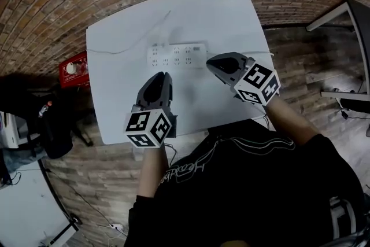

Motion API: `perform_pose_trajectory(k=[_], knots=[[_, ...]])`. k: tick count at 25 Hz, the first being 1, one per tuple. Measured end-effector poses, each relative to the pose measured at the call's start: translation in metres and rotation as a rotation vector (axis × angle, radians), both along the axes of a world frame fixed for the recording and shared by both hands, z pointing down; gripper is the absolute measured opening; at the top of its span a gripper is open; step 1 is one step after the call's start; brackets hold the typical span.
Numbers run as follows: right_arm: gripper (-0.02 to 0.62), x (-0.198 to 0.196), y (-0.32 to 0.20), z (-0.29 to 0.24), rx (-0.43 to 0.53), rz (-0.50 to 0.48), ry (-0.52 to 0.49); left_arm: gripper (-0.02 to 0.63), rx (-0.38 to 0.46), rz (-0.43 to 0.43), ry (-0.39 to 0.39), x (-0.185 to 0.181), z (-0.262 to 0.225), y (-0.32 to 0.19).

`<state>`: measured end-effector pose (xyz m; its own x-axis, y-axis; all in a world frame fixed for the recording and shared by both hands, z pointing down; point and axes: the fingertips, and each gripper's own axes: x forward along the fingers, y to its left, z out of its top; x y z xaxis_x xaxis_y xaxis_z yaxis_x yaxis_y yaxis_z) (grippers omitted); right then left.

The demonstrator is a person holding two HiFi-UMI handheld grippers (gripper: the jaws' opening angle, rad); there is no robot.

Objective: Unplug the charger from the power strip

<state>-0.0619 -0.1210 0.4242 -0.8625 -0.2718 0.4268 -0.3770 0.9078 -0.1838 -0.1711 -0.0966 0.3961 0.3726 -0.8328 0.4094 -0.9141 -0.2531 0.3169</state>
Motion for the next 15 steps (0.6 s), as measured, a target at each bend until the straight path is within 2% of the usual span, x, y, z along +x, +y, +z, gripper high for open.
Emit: perform_pose_trajectory(k=[5,10,15], knots=[[-0.005,-0.013,-0.015,0.042,-0.033,-0.047,0.114,0.094,-0.042,-0.023,-0.008,-0.012,0.026,-0.019],[-0.005,-0.017,-0.031,0.067,-0.018,-0.071,0.187,0.176,-0.078,-0.037,-0.050,-0.020,0.048,-0.040],[-0.005,-0.020,-0.037,0.087,-0.008,-0.120,0.265,0.217,-0.129,-0.036,-0.078,-0.021,0.071,-0.061]])
